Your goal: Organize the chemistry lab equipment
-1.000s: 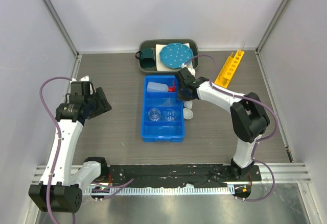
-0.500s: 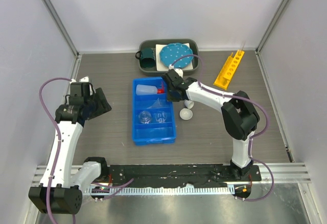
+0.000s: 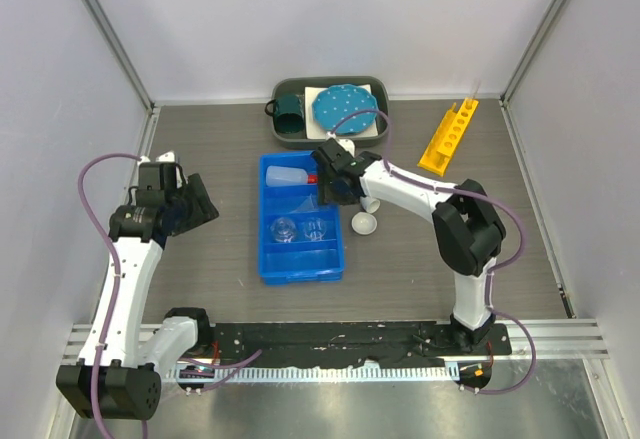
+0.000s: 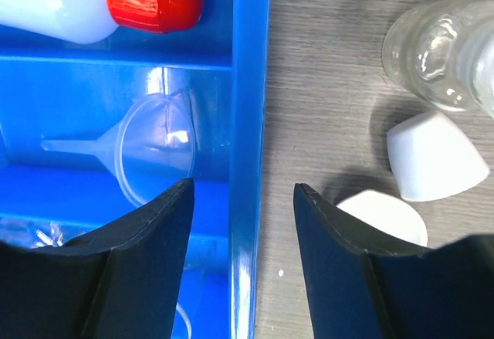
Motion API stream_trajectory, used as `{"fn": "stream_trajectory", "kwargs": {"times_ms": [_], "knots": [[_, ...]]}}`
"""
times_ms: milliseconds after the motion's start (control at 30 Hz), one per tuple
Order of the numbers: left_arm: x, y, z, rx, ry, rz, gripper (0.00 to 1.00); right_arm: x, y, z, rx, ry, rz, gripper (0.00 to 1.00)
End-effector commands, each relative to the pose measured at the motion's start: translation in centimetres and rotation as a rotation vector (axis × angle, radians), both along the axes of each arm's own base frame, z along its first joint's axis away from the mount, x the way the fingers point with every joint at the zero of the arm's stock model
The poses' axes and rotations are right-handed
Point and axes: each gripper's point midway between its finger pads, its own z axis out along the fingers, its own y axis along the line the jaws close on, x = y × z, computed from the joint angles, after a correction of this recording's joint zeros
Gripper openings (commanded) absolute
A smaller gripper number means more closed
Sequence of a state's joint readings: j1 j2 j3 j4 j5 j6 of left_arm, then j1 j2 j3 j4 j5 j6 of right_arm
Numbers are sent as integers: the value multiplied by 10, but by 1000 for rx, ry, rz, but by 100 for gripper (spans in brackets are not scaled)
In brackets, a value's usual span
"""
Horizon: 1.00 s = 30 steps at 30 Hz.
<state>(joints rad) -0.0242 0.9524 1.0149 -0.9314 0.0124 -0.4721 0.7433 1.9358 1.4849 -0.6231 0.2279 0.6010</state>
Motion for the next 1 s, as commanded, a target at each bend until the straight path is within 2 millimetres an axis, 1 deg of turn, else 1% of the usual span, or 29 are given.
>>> {"fn": "stream_trajectory", "kwargs": {"times_ms": [0,33,67,100,133,167,200,233,267,333,367,400,433,467,500,533,567,600,633,667,700,733,767,833,867,900,967], "knots": [[7,-2,6,-11,-46,-9,62,2,-5,78,88,-146,-18,61],[7,-2,3,-11,-39,-9,62,0,-6,87,104,-166,-20,61],[7,-3,2,-14,-37,-12,62,-6,-13,85,98,-163,-25,61],[7,-5,1,-22,-32,-19,62,-9,-20,92,102,-185,-39,62],[7,-6,1,-27,-35,-23,62,-14,-27,112,140,-227,-54,63],[7,-6,2,-28,-41,-29,62,-24,-39,105,122,-223,-66,63],[7,-7,2,-32,-45,-34,62,-27,-48,109,121,-244,-84,64],[7,-11,4,-42,-57,-50,62,-35,-56,126,167,-281,-110,64],[8,-12,6,-45,-68,-58,62,-44,-67,115,153,-269,-122,64],[8,-16,6,-62,-75,-77,62,-50,-77,119,199,-300,-174,66],[8,-19,5,-67,-74,-89,62,-60,-88,115,210,-307,-194,66],[8,-21,4,-73,-67,-97,63,-62,-94,115,226,-320,-215,67],[8,-24,4,-84,-72,-110,64,-61,-95,117,262,-343,-233,67],[9,-27,4,-89,-75,-122,65,-69,-101,107,288,-332,-257,68],[9,-28,4,-94,-71,-127,66,-70,-102,102,306,-329,-269,68],[10,-30,5,-100,-79,-133,67,-67,-102,102,343,-342,-291,68],[10,-33,5,-111,-80,-146,68,-72,-104,88,351,-324,-300,68],[11,-36,7,-121,-87,-158,69,-73,-103,88,399,-326,-320,68],[11,-39,10,-131,-99,-169,69,-69,-99,91,447,-343,-330,68],[11,-42,12,-143,-109,-179,70,-71,-104,77,446,-330,-355,68],[10,-47,17,-164,-128,-201,73,-70,-105,76,471,-332,-372,68],[11,-49,21,-172,-145,-209,75,-65,-103,80,511,-354,-378,68],[11,-51,25,-180,-162,-220,76,-65,-106,71,516,-349,-387,68],[9,-58,31,-207,-190,-250,80,-59,-106,69,562,-363,-403,68],[8,-61,32,-219,-200,-264,83,-56,-108,68,578,-369,-412,68],[7,-67,32,-243,-206,-288,99,-53,-108,68,602,-371,-429,68],[6,-70,33,-259,-217,-298,100,-46,-106,68,661,-394,-439,68]]}}
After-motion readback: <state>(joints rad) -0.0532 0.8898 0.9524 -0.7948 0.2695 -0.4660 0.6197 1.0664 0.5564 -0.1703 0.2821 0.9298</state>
